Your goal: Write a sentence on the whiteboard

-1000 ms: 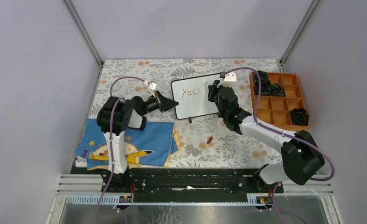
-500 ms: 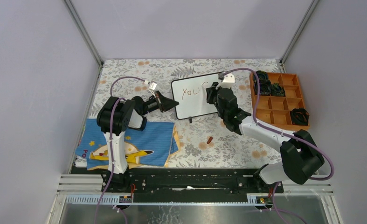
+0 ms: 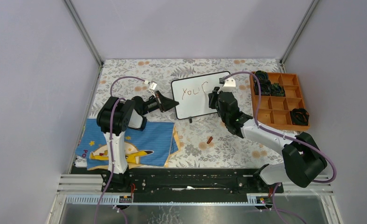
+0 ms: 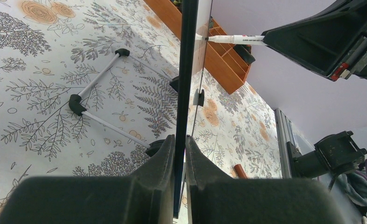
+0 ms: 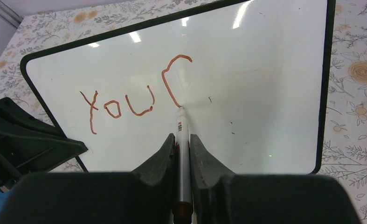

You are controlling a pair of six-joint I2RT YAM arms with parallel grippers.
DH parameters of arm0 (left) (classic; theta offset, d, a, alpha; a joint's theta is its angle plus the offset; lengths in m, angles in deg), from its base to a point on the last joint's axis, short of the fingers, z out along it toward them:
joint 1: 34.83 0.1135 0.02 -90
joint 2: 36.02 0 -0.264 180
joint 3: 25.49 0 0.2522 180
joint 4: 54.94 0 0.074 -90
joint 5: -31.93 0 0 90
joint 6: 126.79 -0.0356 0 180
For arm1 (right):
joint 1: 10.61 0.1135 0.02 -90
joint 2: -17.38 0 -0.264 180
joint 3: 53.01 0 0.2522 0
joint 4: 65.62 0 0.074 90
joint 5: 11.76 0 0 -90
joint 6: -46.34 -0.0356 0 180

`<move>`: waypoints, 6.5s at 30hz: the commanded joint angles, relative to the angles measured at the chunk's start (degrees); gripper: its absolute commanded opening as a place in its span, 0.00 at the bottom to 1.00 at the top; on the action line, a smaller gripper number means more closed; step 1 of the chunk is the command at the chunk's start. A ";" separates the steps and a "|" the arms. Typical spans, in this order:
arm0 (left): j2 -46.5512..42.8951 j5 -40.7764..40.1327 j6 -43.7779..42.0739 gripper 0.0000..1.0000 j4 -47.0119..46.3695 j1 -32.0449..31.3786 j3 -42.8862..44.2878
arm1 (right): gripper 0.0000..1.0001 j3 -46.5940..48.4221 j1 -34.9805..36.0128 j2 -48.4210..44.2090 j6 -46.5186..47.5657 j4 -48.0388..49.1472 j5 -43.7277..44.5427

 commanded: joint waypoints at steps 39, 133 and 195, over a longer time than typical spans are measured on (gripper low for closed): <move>-1.13 0.24 -1.64 0.00 -0.59 0.05 -1.20 | 0.00 4.03 -1.24 -0.86 1.08 2.33 6.76; -1.49 0.15 -2.16 0.00 -0.06 -0.12 -1.48 | 0.00 3.66 -1.42 -0.04 1.45 -3.56 5.54; -1.35 0.17 -2.34 0.00 0.14 -0.30 -1.50 | 0.00 4.42 -2.38 -0.17 1.13 1.04 5.67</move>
